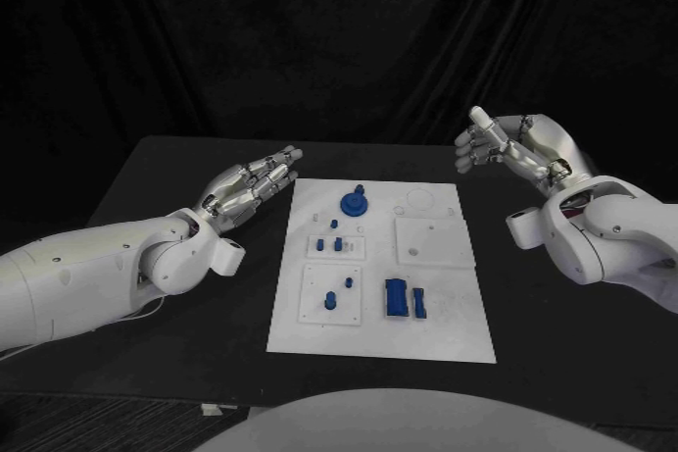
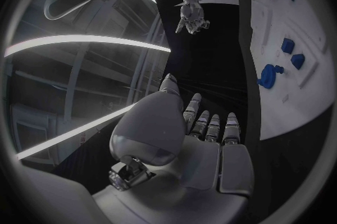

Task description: Assemble the parts on the task board

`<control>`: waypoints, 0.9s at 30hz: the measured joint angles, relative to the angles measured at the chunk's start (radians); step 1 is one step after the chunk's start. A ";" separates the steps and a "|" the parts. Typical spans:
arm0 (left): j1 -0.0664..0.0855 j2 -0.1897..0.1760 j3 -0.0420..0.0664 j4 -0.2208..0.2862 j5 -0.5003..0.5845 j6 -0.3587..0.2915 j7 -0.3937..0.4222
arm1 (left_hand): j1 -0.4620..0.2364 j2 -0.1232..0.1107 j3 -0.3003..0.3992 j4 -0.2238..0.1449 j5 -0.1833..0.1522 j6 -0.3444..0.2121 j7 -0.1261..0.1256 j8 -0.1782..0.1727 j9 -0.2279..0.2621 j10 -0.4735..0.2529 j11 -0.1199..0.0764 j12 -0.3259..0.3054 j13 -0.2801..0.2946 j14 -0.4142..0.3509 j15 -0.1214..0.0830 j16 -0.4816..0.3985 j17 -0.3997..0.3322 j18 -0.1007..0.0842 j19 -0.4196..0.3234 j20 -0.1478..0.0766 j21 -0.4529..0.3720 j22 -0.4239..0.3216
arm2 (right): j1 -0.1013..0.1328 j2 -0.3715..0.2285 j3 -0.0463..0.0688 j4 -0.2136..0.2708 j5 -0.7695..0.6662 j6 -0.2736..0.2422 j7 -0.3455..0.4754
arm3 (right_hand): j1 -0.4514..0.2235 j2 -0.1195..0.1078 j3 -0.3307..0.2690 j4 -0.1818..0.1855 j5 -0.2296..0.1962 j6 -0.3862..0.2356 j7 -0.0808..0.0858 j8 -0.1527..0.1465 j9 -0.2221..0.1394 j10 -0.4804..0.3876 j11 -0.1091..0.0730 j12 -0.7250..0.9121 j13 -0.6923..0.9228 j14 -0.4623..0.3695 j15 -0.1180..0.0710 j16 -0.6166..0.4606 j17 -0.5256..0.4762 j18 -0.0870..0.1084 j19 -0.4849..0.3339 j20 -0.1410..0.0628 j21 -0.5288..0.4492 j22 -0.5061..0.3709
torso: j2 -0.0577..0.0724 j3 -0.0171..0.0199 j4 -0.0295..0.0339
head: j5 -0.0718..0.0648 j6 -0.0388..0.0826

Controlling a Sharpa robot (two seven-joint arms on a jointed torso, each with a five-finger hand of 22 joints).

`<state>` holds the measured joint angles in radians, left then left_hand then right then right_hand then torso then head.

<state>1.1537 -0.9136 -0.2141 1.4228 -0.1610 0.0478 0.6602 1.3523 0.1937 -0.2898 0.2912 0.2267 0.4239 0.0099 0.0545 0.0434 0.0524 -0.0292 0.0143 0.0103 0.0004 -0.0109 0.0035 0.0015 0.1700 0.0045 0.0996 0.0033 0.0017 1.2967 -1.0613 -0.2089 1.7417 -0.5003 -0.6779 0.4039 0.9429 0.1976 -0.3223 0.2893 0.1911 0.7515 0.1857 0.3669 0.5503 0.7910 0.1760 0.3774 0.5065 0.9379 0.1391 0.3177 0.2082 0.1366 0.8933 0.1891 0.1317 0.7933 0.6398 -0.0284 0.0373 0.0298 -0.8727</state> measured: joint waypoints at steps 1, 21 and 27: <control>-0.001 0.001 0.000 0.000 -0.004 -0.007 0.003 | -0.016 0.000 -0.005 0.002 -0.015 -0.020 -0.010 -0.007 -0.002 -0.011 -0.011 -0.003 -0.002 0.000 0.000 0.000 0.000 0.000 0.000 0.000 0.000 0.000 | -0.010 0.007 0.000 -0.010 0.027 -0.001 0.035 | 0.019 -0.004 -0.010 0.000 -0.008 -0.024 -0.008 -0.036 -0.047 -0.046 0.031 -0.050 -0.058 -0.064 0.031 -0.045 -0.032 -0.013 -0.048 0.024 -0.038 -0.048 | 0.000 0.0000 -0.0004 | 0.000 0.000; -0.018 0.007 0.014 0.008 -0.022 -0.060 0.001 | -0.385 -0.047 0.069 -0.077 -0.061 -0.209 -0.026 -0.041 -0.033 -0.049 0.001 -0.008 -0.008 -0.001 -0.009 0.000 -0.001 -0.030 -0.003 -0.081 0.000 -0.001 | -0.078 0.082 0.036 -0.077 0.183 0.096 0.170 | -0.725 -0.194 0.294 -0.282 -0.188 -0.682 -0.186 -0.363 -0.547 -0.788 -0.176 -0.373 -0.505 -0.933 -0.139 -0.314 -0.207 -0.130 -0.893 -0.178 -0.128 -0.792 | -0.008 0.0024 -0.0034 | 0.002 0.020; -0.035 0.032 0.054 0.033 -0.006 -0.136 -0.014 | -0.603 -0.080 0.118 -0.126 -0.098 -0.258 -0.015 -0.046 -0.039 -0.052 0.013 -0.008 -0.009 0.000 -0.003 0.000 0.000 -0.055 -0.004 -0.090 0.000 -0.001 | -0.158 0.179 0.124 -0.120 0.258 0.060 0.163 | -0.919 -0.198 0.320 -0.289 -0.188 -0.748 -0.186 -0.363 -0.549 -0.788 -0.176 -0.374 -0.506 -0.933 -0.139 -0.314 -0.207 -0.129 -0.893 -0.184 -0.128 -0.792 | -0.023 0.0069 -0.0094 | -0.006 0.077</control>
<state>1.1191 -0.8815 -0.1603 1.4563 -0.1675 -0.0878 0.6457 0.7493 0.1137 -0.1715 0.1649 0.1285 0.1662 -0.0053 0.0086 0.0040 0.0007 -0.0166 0.0062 0.0013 0.0004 -0.0139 0.0035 0.0012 0.1146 0.0005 0.0097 0.0033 0.0010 1.1390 -0.8827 -0.0853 1.6214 -0.2424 -0.6182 0.5670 0.0234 -0.0004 -0.0026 0.0000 0.0035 0.0034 -0.0001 0.0035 0.0013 0.0034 0.0001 0.0035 0.0009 0.0054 0.0001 0.0036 0.0009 0.0071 0.0002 0.0051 0.0035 0.0009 0.6166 -0.0215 0.0279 0.0243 -0.7954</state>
